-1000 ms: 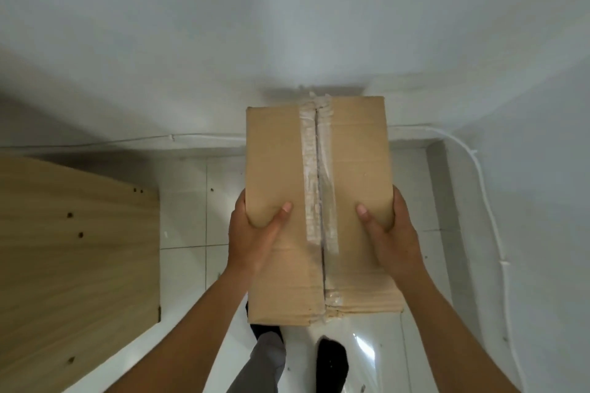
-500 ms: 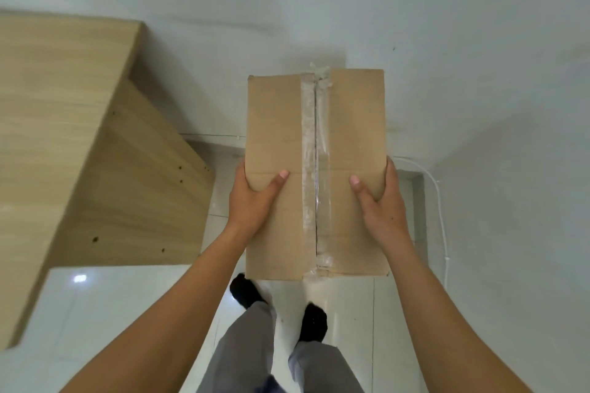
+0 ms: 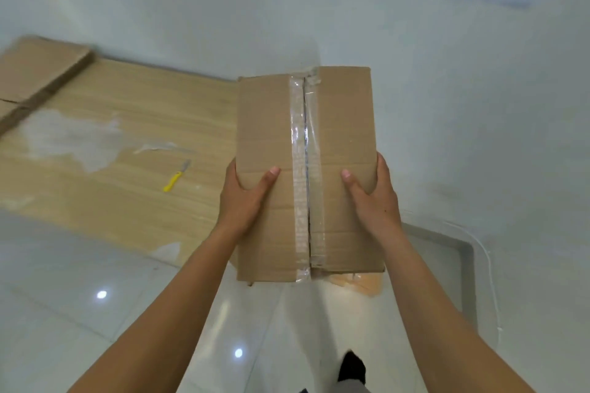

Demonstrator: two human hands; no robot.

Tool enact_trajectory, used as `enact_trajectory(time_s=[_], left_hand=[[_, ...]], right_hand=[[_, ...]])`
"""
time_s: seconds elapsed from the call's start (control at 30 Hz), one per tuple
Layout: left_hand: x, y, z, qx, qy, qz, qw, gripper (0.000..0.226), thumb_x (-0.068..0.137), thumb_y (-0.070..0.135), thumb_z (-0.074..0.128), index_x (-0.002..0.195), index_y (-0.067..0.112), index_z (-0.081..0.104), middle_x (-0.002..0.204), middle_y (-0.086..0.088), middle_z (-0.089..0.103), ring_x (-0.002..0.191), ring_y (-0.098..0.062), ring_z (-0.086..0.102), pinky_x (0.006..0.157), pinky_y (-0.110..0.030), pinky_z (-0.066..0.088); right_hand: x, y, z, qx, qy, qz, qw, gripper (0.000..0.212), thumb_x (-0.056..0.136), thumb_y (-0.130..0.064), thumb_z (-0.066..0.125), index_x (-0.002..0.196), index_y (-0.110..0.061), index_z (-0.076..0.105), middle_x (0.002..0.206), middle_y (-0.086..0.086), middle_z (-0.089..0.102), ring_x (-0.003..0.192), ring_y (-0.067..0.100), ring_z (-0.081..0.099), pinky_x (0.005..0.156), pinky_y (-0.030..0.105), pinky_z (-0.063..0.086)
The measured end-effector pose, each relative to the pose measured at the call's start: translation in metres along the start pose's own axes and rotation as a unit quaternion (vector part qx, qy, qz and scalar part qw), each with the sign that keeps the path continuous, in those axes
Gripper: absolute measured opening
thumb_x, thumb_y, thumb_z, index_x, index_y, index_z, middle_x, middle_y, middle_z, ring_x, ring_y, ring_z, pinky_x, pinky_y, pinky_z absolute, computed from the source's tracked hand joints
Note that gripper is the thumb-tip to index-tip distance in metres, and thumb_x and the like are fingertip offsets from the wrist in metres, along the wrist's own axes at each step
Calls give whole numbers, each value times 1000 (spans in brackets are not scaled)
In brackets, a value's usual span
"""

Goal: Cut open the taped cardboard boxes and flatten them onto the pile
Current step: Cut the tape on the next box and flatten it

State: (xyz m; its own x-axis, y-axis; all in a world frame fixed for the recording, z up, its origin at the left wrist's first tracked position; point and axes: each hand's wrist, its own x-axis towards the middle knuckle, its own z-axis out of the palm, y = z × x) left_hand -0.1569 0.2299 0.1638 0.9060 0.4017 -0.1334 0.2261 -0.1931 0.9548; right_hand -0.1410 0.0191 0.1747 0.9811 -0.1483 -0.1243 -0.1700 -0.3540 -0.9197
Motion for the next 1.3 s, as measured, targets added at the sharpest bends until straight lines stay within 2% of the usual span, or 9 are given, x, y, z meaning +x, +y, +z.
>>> enact_trajectory(time_s=[0.2,0.27,0.33,0.5,0.77,0.97,1.13,1.3], left_hand=[[2,-8,-139,-4,22,1,1000,67,75,57,70,130,31,41,118,9,57,107,-14,59,96,-44,50],[3,-13,-182,-8,35,4,999,64,76,57,69,128,33,41,116,10,57,106,-15,59,96,-45,49],[9,-19,-219,-4,45,-1,999,70,75,58,70,132,30,41,118,9,57,107,-15,59,96,-45,49],[41,-31,-284,1,52,-10,999,69,74,57,71,131,29,43,117,10,59,106,-14,60,95,-44,50],[144,-39,-349,28,71,-6,997,68,77,55,69,132,28,41,110,13,56,97,-5,58,84,-32,50],[221,-44,-380,53,69,-27,996,71,78,56,68,135,25,39,112,11,55,100,-12,59,85,-34,51],[287,-53,-397,77,24,-39,996,63,81,55,66,132,27,42,109,12,54,99,-13,58,85,-34,50],[358,-67,-414,98,-63,-30,993,67,80,57,65,135,24,44,116,7,56,107,-18,58,93,-40,50]], right_hand=[[-55,-66,101,10,-43,-29,999,73,87,-52,56,148,-31,21,144,-6,41,129,18,43,108,39,35],[-70,-83,136,13,-47,-38,998,70,87,-51,58,146,-30,25,142,-7,44,127,18,45,107,39,36],[-82,-99,170,18,-55,-40,998,68,87,-51,59,145,-30,29,140,-8,46,125,17,47,107,39,37],[-88,-124,237,32,-71,-29,997,69,87,-51,58,146,-29,28,139,-10,45,126,15,46,105,35,38],[-25,-152,348,45,-92,-10,995,77,86,-53,59,149,-26,23,145,-5,42,130,19,44,108,41,36],[27,-170,412,47,-106,19,993,75,86,-51,59,148,-25,26,144,-3,44,127,21,46,108,43,37],[60,-178,456,45,-82,68,993,78,88,-49,58,150,-24,19,151,-1,34,134,23,37,111,42,32],[77,-182,499,46,-20,111,993,78,90,-48,56,151,-18,17,152,3,31,136,24,35,112,42,31]])
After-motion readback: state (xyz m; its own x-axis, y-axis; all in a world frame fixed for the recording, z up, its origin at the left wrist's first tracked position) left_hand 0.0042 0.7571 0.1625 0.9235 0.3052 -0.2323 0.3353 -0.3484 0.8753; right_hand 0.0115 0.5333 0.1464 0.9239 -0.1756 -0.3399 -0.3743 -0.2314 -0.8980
